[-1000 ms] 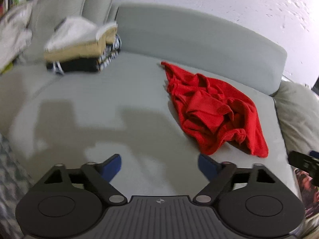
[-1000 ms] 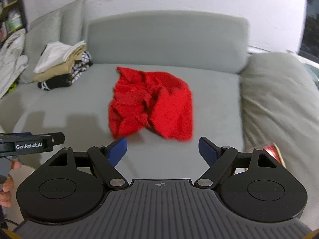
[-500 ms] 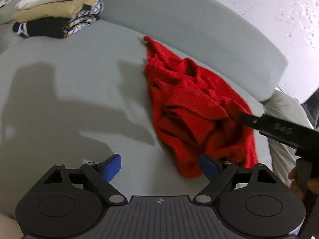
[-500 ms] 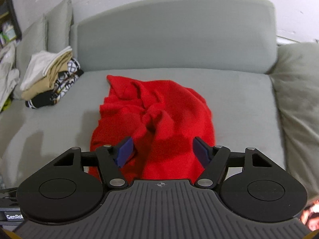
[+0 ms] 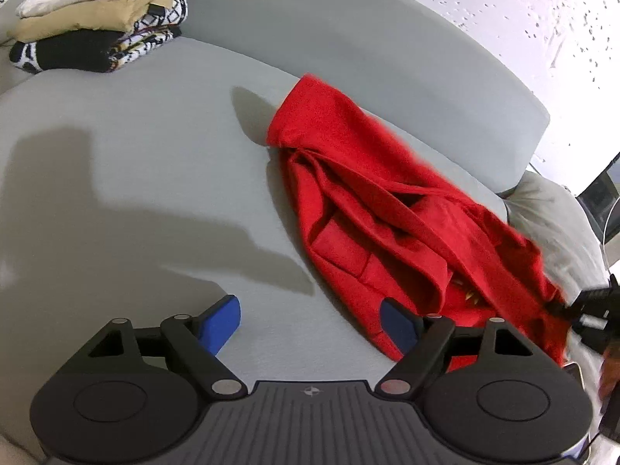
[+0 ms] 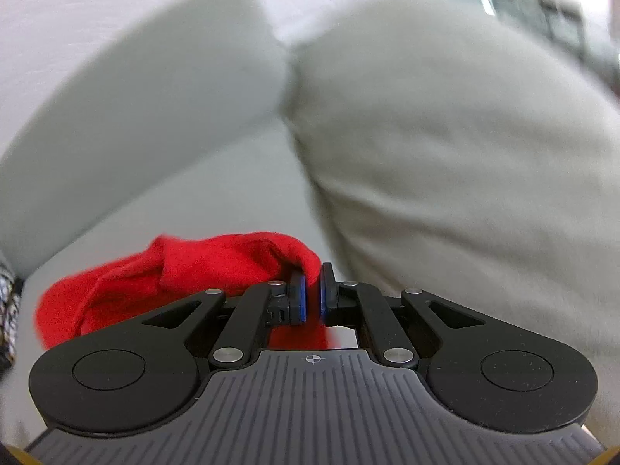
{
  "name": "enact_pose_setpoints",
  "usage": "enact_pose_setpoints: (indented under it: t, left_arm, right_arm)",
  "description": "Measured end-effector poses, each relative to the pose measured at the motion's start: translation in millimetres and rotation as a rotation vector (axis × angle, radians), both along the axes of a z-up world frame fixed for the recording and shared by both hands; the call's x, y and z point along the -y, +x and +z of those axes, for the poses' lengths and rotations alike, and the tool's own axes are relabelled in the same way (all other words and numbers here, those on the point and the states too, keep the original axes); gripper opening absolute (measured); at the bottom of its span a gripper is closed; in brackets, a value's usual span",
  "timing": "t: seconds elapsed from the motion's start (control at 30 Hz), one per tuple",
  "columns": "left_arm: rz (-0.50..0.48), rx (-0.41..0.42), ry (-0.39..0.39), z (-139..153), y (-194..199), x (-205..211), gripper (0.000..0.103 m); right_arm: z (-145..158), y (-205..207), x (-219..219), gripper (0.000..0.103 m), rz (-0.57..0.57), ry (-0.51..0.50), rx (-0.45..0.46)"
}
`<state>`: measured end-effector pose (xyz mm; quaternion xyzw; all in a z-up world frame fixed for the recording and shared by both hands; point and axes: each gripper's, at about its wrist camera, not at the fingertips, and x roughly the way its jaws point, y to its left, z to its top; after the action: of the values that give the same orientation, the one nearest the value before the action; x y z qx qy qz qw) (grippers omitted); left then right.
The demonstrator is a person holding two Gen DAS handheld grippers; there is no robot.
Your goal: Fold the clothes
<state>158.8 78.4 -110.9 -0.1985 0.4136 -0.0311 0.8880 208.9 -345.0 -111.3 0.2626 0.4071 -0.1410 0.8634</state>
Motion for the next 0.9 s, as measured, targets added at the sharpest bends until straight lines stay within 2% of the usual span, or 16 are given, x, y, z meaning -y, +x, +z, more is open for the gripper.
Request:
enact_pose_setpoints:
  t: [0.03,0.07,0.17,0.2,0.33,0.4,0.43,0.5,0.53,0.6,0.67,0.77,0.9]
  left_arm:
    - [-0.001,-0.001,-0.009,-1,3,1,0.079]
    - [-0.004,-0.003,-0.015,-2,6,3,0.079]
    - [-0.023,-0.006,0.008,-7,17,14,0.079]
    - [-0.035,-0.012,0.029,-9,22,19,0.079]
    - [-0.139,-0.037,0.181,-13,34,50,0.078]
    - [-0.184,-0.035,0.247,-13,36,64,0.072]
    - [-0.201,-0.027,0.269,-13,37,69,0.062]
    - [-0.226,-0.003,0.250,-8,35,72,0.030]
    - [-0.238,0.002,0.230,-5,34,72,0.004]
    - [-0.232,0.012,0.226,3,28,71,0.003]
    - [-0.234,0.072,0.251,18,17,63,0.003]
    - [-0.212,0.131,0.201,50,1,30,0.003]
    - [-0.157,0.165,0.202,86,-18,-15,0.003]
  right_arm:
    - [-8,-3,7,0.007,0.005,0.049,-0.014]
    - [-13,-5,11,0.012,0.013,0.089,-0.013]
    - [-16,-13,15,0.035,0.028,0.184,0.012]
    - [-15,-15,16,0.040,0.032,0.207,0.027]
    - [-5,-18,15,0.042,0.072,0.239,0.071]
    - [-2,-18,18,0.042,0.089,0.243,0.081]
    - [-2,-18,20,0.042,0.095,0.240,0.084]
    - [-2,-18,20,0.042,0.112,0.219,0.087]
    - [-2,-19,18,0.042,0.123,0.200,0.087]
    - [0,-22,16,0.042,0.142,0.168,0.090]
    - [3,-26,15,0.042,0.156,0.146,0.095]
    - [15,-35,17,0.042,0.161,0.139,0.112]
    - [34,-49,14,0.042,0.185,0.111,0.106]
